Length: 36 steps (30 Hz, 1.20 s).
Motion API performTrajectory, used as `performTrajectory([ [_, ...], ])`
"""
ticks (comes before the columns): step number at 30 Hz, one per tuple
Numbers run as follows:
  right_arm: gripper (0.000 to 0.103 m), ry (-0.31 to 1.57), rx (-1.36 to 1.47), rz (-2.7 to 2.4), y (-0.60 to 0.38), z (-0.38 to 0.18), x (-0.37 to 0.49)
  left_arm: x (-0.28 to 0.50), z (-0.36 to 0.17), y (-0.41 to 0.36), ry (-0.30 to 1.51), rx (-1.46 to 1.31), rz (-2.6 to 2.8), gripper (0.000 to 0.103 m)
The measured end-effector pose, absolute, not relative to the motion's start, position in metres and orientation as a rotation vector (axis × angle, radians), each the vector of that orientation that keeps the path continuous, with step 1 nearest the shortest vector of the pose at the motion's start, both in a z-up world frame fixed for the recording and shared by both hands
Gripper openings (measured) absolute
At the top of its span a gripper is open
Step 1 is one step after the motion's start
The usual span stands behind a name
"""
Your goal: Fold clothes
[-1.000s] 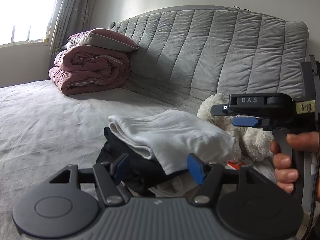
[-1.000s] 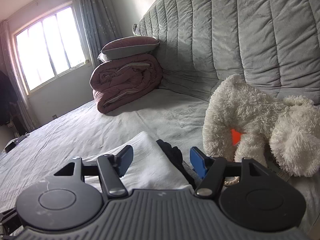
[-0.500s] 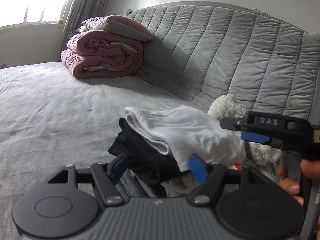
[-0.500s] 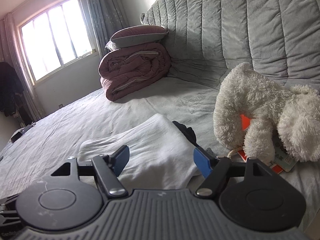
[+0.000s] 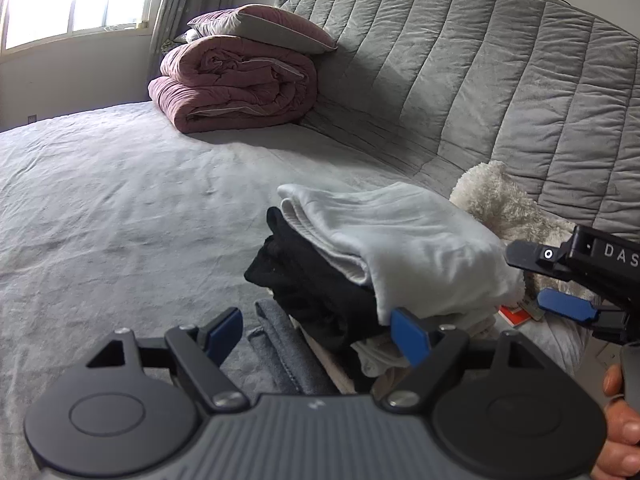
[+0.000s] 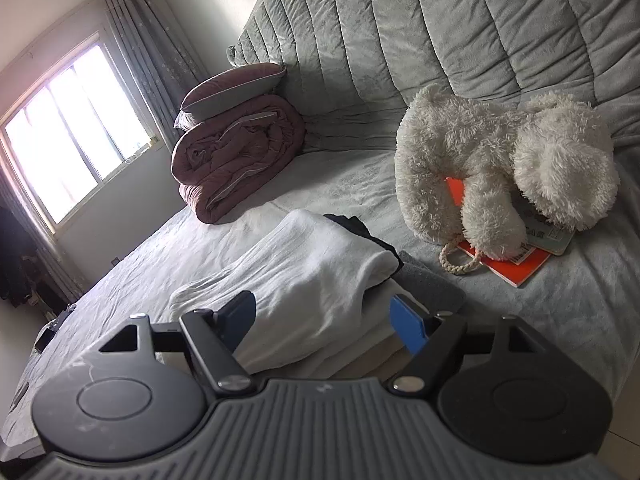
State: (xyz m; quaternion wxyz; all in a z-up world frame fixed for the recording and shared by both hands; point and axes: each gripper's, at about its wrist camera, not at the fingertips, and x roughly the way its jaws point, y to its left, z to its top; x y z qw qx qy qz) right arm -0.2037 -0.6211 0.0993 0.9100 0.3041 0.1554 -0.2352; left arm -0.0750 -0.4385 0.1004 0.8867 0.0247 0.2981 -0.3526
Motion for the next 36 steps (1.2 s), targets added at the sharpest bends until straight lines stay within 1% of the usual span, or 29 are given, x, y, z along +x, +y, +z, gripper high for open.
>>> performTrajectory([
  [2,0.083,0.305,0.629,-0.499,-0.62,0.101,-0.205,-0.075,0.1,-0.438,0.621,0.055,-0.725,0.082],
  [3,0.089,0.301,0.623,-0.499,-0.619,0.101,-0.207,-0.075,0.1,-0.439,0.62,0.059,-0.719,0.082],
  [4,0.098,0.299,0.615,-0.497,-0.617,0.101,-0.208,-0.075,0.1,-0.44,0.616,0.065,-0.713,0.082],
  [5,0.103,0.301,0.605,-0.497,-0.616,0.101,-0.207,-0.075,0.1,-0.44,0.613,0.07,-0.708,0.083],
  [10,0.103,0.332,0.581,-0.495,-0.611,0.099,-0.202,-0.074,0.098,-0.44,0.602,0.068,-0.675,0.091],
  [12,0.103,0.348,0.581,-0.496,-0.611,0.098,-0.2,-0.073,0.095,-0.44,0.609,0.072,-0.653,0.098],
  [14,0.103,0.35,0.577,-0.516,-0.611,0.097,-0.201,-0.072,0.093,-0.44,0.614,0.084,-0.63,0.102],
  [18,0.103,0.354,0.575,-0.571,-0.611,0.098,-0.202,-0.068,0.088,-0.438,0.64,0.099,-0.617,0.102],
  [20,0.103,0.385,0.552,-0.599,-0.609,0.098,-0.199,-0.066,0.086,-0.437,0.656,0.111,-0.606,0.102],
  [24,0.103,0.489,0.433,-0.533,-0.601,0.099,-0.189,-0.063,0.08,-0.434,0.687,0.133,-0.583,0.102],
  [36,0.103,0.622,0.226,-0.542,-0.575,0.093,-0.17,-0.058,0.067,-0.433,0.745,0.194,-0.537,0.102],
])
